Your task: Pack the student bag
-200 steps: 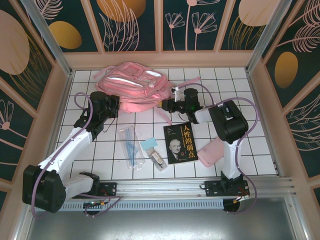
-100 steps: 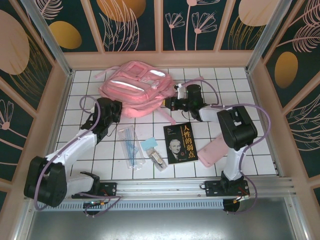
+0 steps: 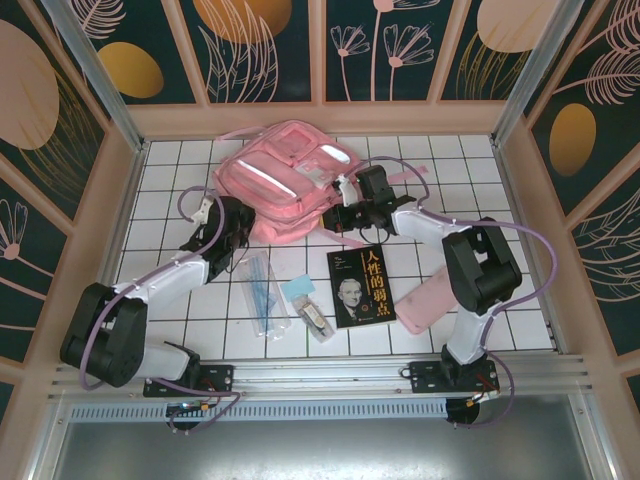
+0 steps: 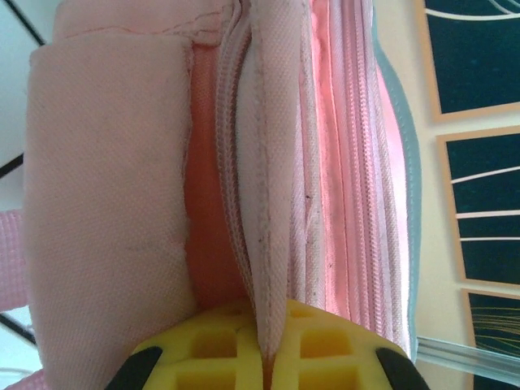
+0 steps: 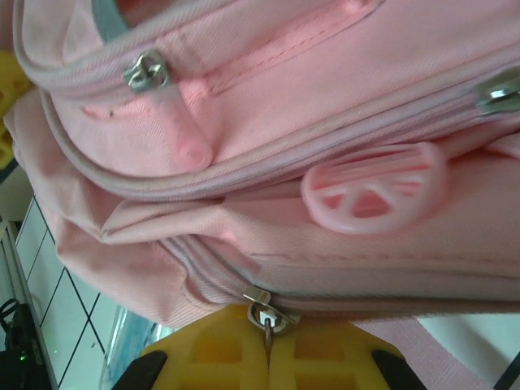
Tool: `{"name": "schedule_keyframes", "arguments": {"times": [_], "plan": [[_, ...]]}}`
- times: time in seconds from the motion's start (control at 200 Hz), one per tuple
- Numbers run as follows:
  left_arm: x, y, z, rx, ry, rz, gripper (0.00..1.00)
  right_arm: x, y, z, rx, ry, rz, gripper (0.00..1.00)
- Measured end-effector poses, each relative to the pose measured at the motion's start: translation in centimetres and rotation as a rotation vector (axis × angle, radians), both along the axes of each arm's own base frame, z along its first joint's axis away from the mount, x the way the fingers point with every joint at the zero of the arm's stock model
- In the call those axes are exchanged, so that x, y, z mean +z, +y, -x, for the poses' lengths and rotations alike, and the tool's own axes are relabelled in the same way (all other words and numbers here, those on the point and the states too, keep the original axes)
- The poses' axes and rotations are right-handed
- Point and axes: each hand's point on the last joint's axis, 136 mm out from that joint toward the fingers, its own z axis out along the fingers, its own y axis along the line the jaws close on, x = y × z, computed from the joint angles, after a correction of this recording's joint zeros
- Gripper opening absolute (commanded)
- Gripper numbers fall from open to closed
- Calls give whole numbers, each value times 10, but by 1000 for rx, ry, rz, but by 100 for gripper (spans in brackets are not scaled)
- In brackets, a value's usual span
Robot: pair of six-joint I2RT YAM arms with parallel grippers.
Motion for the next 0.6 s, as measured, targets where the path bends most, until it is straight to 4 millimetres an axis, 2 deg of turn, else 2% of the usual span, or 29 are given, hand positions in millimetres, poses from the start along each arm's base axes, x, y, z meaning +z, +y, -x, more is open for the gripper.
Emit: {"name": "schedule_keyframes", "arguments": {"times": [0.145,0.325,0.6], "plan": [[-9,-2,-6,6,1,-2,0,-1,8,15,57,10,56,0],[-3,1,-8,11,-28,-31,0,-9,3,41,123,68,115,0],[6,-1,-11,1,-51,-45,0,-5,7,52,169,96,142,0]]}}
